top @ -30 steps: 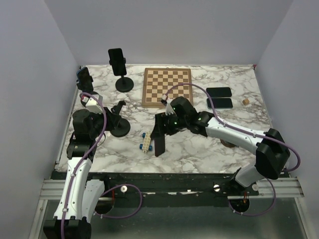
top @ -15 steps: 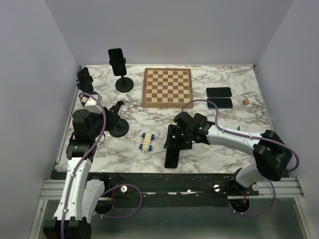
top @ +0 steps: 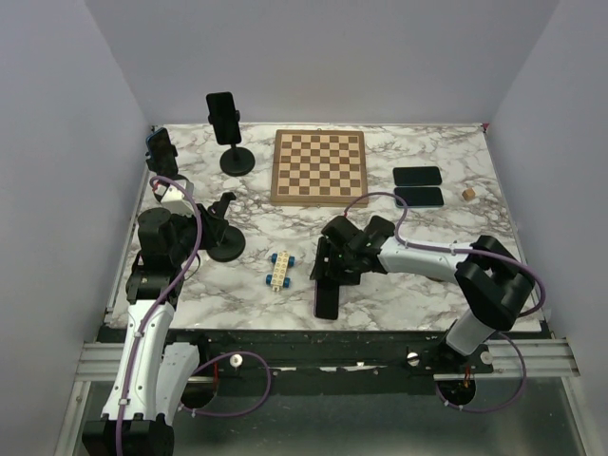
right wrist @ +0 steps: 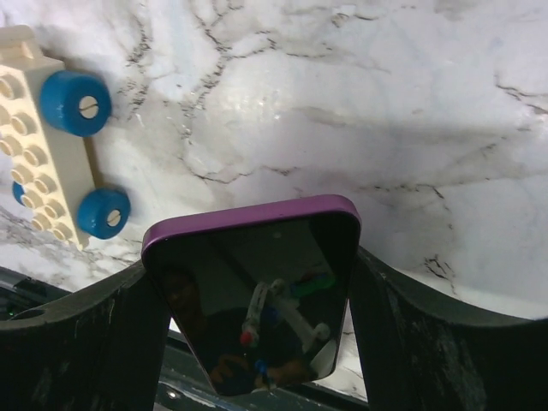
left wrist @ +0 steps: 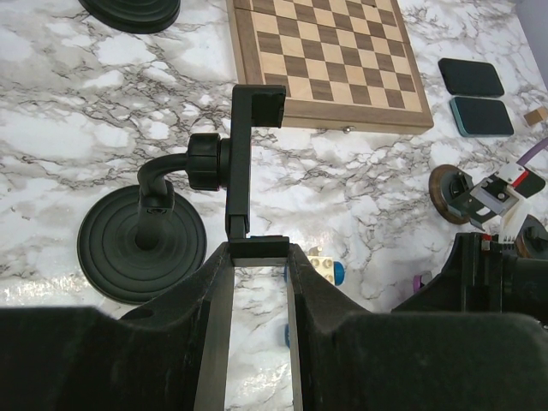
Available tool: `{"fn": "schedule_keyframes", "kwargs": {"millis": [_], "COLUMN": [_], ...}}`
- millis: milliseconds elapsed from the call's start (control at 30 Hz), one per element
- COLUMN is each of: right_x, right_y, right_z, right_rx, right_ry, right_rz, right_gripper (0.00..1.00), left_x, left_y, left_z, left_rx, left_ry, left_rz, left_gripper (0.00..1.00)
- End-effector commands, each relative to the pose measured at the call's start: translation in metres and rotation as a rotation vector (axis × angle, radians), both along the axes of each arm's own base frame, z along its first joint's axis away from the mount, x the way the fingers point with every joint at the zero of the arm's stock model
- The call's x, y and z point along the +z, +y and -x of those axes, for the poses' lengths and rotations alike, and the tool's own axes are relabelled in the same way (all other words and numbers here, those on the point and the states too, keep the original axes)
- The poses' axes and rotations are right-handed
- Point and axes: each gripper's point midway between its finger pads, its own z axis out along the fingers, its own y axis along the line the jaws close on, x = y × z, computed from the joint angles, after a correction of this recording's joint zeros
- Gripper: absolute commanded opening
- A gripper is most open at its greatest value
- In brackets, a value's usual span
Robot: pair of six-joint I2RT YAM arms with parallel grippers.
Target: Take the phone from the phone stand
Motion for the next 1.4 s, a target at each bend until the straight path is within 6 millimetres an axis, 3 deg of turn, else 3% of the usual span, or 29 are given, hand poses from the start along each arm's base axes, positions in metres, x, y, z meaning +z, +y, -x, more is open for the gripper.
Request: {"fn": "schedule_keyframes", "kwargs": {"millis": [0, 333, 567, 733, 767, 833, 1033, 1133, 1367], "right_x": [-0.011, -0.015, -0.013, -0.009, -0.008, -0.006, 0.005, 0.015, 0.028], "right_y": [0.009, 0.008, -0.001, -0.001, 0.000, 0.004, 0.014, 0.018, 0.008], "right_z": [-0.007, -0.001, 0.003, 0.004, 0.003, 0.002, 0.002, 0.001, 0.003], "right_rx": [-0.030, -0.028, -0.019, -0.014, -0.010, 0.002, 0.029, 0.052, 0.080], "right_ry": [-0.053, -0.104, -0.130, -0.139, -0.145, -0.153, -0.169, -0.187, -0.244], "right_rz": [0.000, -0.022, -0.008, -0.016, -0.024, -0.040, -0.082, -0.097, -0.093], "right_gripper": [0.24, 0.57, 0.74, 0.80, 0.83, 0.99, 1.00, 1.00, 1.00], "left_x": [0.003, 0.002, 0.003, 0.002, 0.002, 0.003, 0.002, 0.002, 0.003], "left_y": [0.006, 0.007, 0.009, 0.012, 0.011, 0.008, 0.008, 0.009, 0.010], "left_z": [0.001, -0.001, -0.001, -0.001, -0.001, -0.001, -0.001, 0.000, 0.001], "left_rx": [0.032, 0.039, 0.050, 0.064, 0.060, 0.045, 0.043, 0.049, 0.053], "left_ry": [0.006, 0.019, 0.015, 0.017, 0.021, 0.022, 0.028, 0.027, 0.025], "left_rz": [-0.005, -0.010, -0.014, -0.016, -0.014, -0.007, -0.009, -0.012, -0.008], "left_gripper": [0.00, 0.00, 0.00, 0.01, 0.01, 0.01, 0.01, 0.08, 0.40]}}
